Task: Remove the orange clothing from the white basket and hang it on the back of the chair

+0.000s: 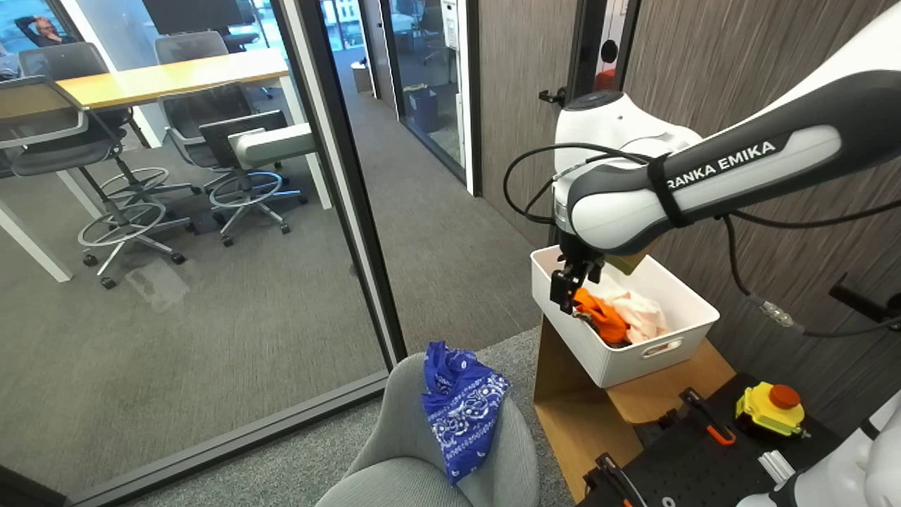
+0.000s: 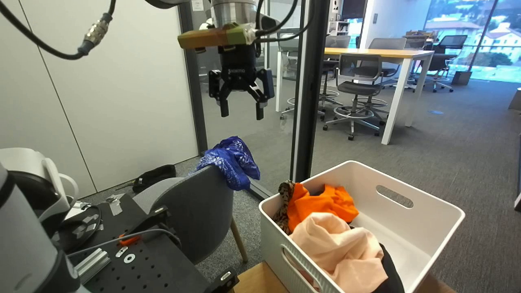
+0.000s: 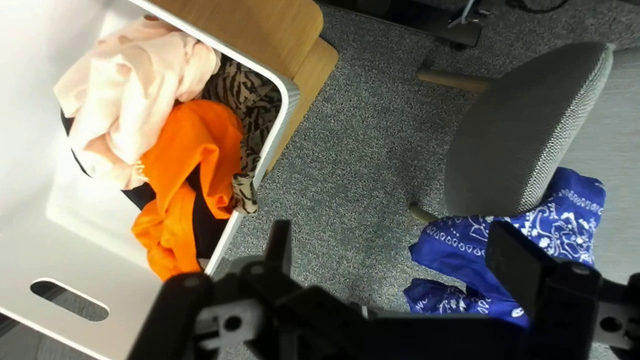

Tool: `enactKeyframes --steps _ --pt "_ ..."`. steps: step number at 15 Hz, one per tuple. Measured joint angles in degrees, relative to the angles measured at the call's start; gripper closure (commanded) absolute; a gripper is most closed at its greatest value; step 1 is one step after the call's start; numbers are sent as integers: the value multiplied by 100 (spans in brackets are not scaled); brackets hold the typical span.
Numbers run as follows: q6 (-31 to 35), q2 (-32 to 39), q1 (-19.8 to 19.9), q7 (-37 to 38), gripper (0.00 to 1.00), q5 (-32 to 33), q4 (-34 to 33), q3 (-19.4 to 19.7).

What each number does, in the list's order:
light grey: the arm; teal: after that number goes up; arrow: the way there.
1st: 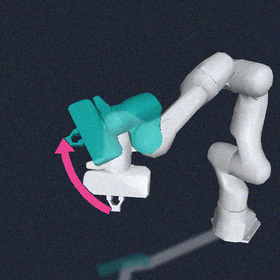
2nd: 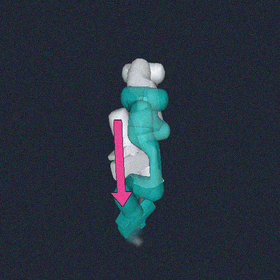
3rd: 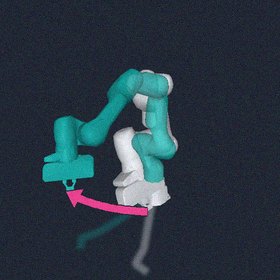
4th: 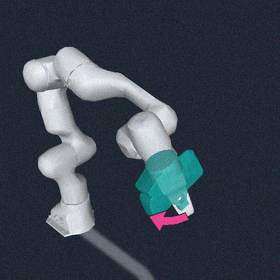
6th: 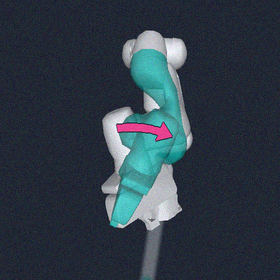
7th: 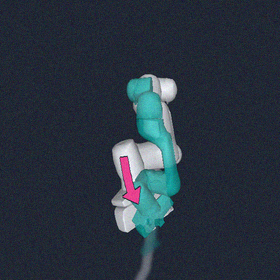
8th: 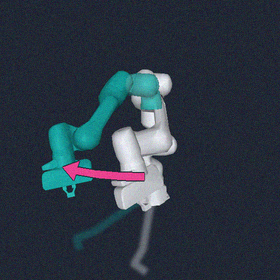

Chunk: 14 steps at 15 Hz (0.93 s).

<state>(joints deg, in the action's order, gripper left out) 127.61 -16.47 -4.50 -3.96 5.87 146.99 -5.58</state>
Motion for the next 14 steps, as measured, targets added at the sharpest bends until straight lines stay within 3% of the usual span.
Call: enactKeyframes --steps 5,14 --pt "787 230 237 -593 0 540 433 350" --pt "1854 1370 688 -426 0 1992 613 482"
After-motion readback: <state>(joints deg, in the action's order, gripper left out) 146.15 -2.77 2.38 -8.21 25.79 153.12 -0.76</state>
